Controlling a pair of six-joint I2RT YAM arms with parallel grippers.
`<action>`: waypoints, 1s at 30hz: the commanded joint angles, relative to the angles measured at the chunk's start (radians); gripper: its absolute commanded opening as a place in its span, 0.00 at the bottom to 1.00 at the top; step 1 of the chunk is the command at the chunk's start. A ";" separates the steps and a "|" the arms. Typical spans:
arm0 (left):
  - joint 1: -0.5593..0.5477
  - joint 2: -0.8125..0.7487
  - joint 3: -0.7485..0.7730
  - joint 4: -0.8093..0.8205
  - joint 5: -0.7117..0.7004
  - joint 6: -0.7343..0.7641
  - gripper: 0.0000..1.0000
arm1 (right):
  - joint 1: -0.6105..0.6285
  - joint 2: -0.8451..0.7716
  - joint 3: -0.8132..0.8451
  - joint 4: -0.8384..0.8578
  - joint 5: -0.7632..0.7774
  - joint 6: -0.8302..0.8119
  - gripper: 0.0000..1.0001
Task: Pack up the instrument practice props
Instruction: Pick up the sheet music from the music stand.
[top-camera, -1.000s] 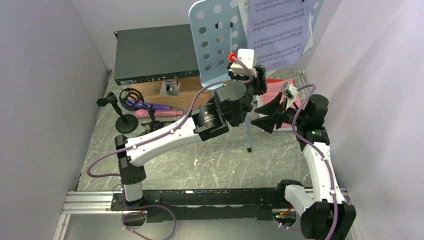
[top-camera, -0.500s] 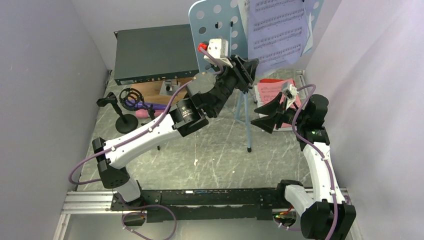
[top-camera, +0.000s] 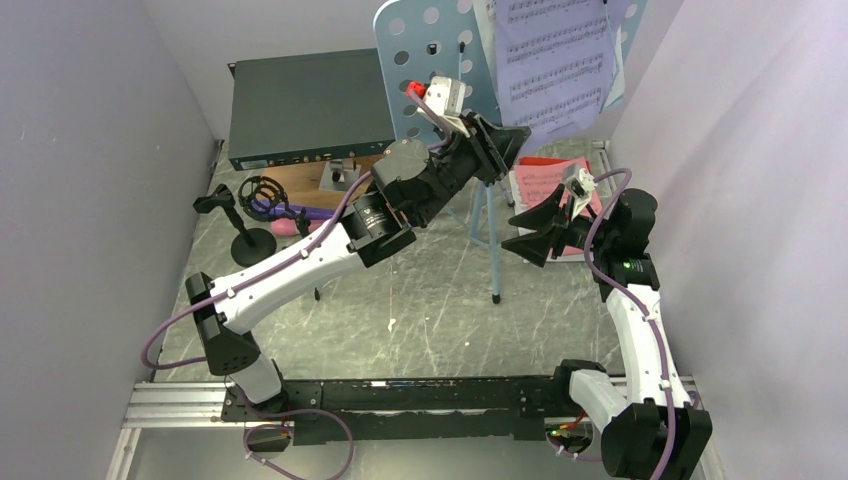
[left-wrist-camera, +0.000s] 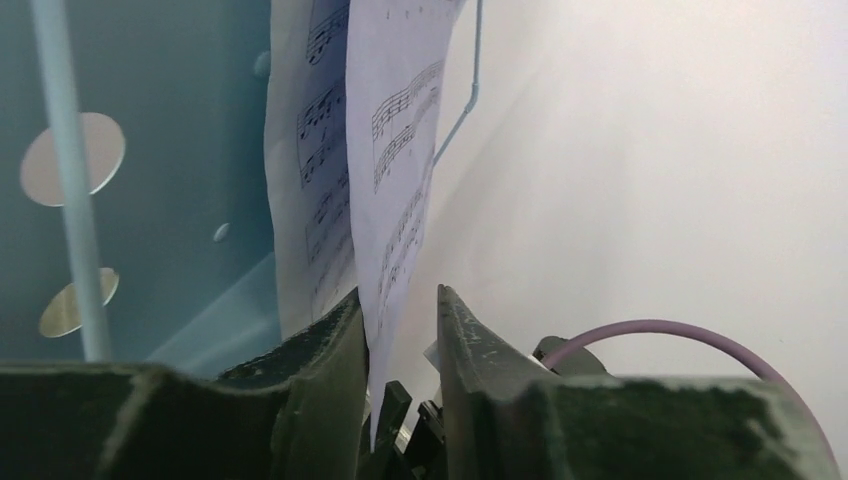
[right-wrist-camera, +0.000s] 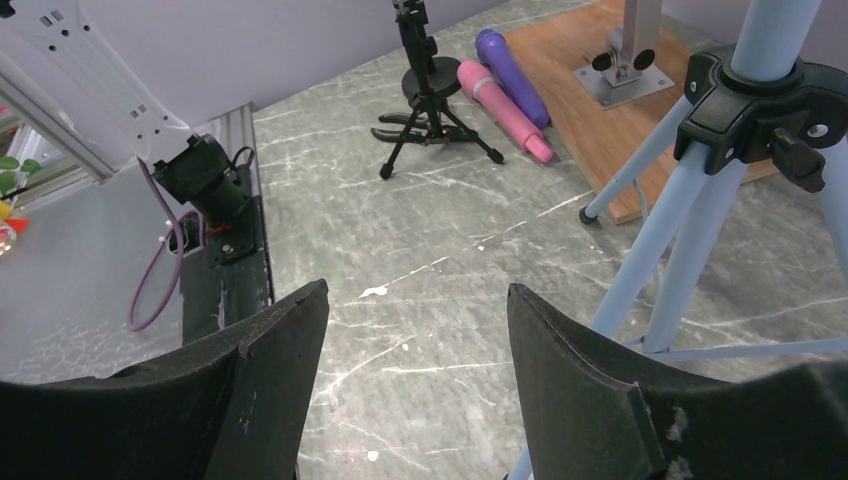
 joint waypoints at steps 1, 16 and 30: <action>0.004 -0.012 0.000 0.077 0.074 0.097 0.28 | 0.004 -0.020 0.010 0.008 -0.007 -0.022 0.69; -0.055 -0.039 -0.084 0.247 0.032 0.453 0.00 | 0.005 -0.016 0.004 0.077 -0.020 0.069 0.70; -0.077 -0.063 -0.099 0.268 -0.004 0.544 0.00 | 0.004 0.035 -0.026 0.403 0.043 0.426 0.89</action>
